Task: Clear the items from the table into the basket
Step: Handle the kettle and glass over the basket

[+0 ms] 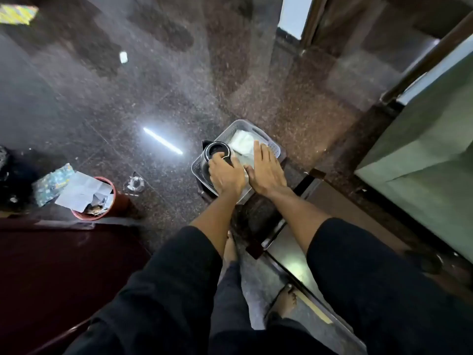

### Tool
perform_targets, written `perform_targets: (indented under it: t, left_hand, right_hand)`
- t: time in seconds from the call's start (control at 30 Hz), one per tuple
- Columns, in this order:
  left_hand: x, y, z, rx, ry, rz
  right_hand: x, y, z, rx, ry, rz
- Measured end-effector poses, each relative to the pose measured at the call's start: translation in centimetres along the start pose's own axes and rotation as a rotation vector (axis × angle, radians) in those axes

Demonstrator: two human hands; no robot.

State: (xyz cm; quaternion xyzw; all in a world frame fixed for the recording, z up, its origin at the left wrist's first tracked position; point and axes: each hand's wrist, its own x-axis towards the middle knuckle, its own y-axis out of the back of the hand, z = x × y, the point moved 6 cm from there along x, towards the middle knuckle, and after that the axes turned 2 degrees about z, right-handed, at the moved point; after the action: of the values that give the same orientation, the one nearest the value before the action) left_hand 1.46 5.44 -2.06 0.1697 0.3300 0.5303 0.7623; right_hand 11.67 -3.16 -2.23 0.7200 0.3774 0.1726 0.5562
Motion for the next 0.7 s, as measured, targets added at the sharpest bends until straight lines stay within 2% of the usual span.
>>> perform_targets:
  t: [0.07,0.13,0.23,0.3,0.37,0.47,0.6,0.7]
  left_hand:
    - [3.1,-0.2,-1.4,-0.17,0.363,0.147]
    - [4.8,-1.1,-2.1,-0.245,0.64,0.146]
    - [7.8,-5.1,-4.6,-0.357,0.783,0.051]
    - [10.4,-10.0,-9.5,-0.355,0.922,-0.023]
    - [12.2,-13.6,-12.8,-0.419,0.962,-0.09]
    - [10.2,-11.6,-9.9,-0.47,0.958,-0.112]
    - [7.9,-8.5,-6.7,-0.508,0.946,-0.033]
    - [9.1,-10.2,-9.7,-0.512,1.0,-0.006]
  right_hand:
    - [2.1,-1.2,-0.4,0.151,-0.084,-0.056]
    - [3.8,-2.9,-0.4,0.214,-0.181,-0.13]
    - [5.7,-6.1,-0.4,0.348,-0.283,-0.237]
    - [6.5,-7.7,-0.5,0.414,-0.351,-0.305]
    - [7.0,-8.3,-0.6,0.442,-0.439,-0.324]
    - [7.5,-8.7,-0.2,0.506,-0.552,-0.348]
    - [7.8,-10.2,1.2,0.65,-0.625,-0.395]
    - [7.4,-10.2,1.1,0.814,-0.692,-0.419]
